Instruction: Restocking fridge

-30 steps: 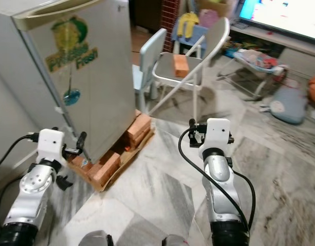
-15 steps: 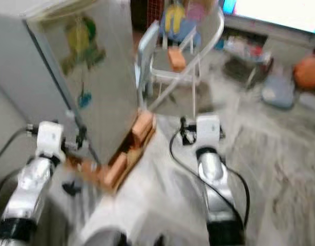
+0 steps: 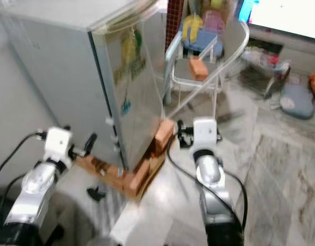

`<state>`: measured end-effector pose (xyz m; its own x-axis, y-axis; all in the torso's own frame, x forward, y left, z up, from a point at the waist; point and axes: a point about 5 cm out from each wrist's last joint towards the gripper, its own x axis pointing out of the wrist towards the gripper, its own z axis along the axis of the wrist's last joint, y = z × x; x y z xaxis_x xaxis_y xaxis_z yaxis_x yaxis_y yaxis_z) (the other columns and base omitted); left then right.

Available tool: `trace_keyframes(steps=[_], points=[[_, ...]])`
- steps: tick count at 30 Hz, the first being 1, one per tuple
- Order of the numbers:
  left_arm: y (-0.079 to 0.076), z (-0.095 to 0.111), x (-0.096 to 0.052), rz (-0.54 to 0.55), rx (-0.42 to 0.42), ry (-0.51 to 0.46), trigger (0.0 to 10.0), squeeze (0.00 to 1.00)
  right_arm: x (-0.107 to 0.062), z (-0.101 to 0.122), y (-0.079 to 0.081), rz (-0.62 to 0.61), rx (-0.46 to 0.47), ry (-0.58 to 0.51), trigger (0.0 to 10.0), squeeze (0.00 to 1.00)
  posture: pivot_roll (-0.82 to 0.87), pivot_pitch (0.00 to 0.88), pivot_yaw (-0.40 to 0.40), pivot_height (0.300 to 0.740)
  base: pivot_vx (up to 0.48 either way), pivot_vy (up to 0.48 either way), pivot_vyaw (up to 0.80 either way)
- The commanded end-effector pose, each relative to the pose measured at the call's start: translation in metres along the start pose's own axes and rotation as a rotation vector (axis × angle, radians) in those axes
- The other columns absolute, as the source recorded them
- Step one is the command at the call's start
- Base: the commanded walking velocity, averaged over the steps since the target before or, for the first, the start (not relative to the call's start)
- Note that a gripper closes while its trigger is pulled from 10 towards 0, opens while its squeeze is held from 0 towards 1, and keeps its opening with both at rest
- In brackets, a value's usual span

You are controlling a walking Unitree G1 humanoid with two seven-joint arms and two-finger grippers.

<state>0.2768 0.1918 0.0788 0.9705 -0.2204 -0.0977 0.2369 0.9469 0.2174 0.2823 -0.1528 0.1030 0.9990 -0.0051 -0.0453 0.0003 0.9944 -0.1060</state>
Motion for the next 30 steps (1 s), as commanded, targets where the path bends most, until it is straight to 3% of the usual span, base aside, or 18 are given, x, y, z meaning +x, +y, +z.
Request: trace_keyframes(steps=[1,4,7,11,20,25,30], points=[[-0.001,0.007,0.003,0.011,0.007,-0.028,10.0,0.00,0.002,0.005,-0.002,-0.007,0.001,-0.020,10.0,0.00,0.11,0.023,-0.034,0.740,0.000,0.000,-0.80],[-0.003,0.007,0.002,0.020,0.023,-0.025,10.0,0.00,0.004,0.005,-0.001,-0.001,-0.004,-0.018,10.0,0.00,0.12,0.026,-0.041,0.740,0.000,0.000,-0.80],[-0.007,0.006,-0.002,-0.036,-0.042,-0.022,10.0,0.00,0.005,0.004,0.000,0.003,-0.003,-0.014,10.0,0.00,0.13,0.026,-0.049,0.740,0.000,0.000,-0.80],[-0.005,0.005,-0.006,-0.030,-0.033,-0.017,10.0,0.00,0.005,0.005,0.003,0.012,0.000,-0.014,10.0,0.00,0.14,0.033,-0.051,0.740,0.000,0.000,-0.70],[0.017,0.006,-0.005,0.105,-0.035,-0.012,10.0,0.00,0.006,0.005,0.002,0.009,0.000,-0.019,10.0,0.00,0.12,0.047,-0.038,0.740,0.000,0.000,0.00],[0.026,0.007,0.004,0.149,-0.057,-0.004,10.0,0.00,0.005,0.006,0.001,0.005,-0.001,-0.018,10.0,0.00,0.11,0.060,-0.040,0.740,0.000,0.000,0.00],[0.029,0.014,0.025,0.145,-0.078,-0.009,10.0,0.00,0.000,0.005,0.001,0.017,-0.006,-0.011,10.0,0.00,0.10,0.073,-0.036,0.740,0.000,0.000,0.00]])
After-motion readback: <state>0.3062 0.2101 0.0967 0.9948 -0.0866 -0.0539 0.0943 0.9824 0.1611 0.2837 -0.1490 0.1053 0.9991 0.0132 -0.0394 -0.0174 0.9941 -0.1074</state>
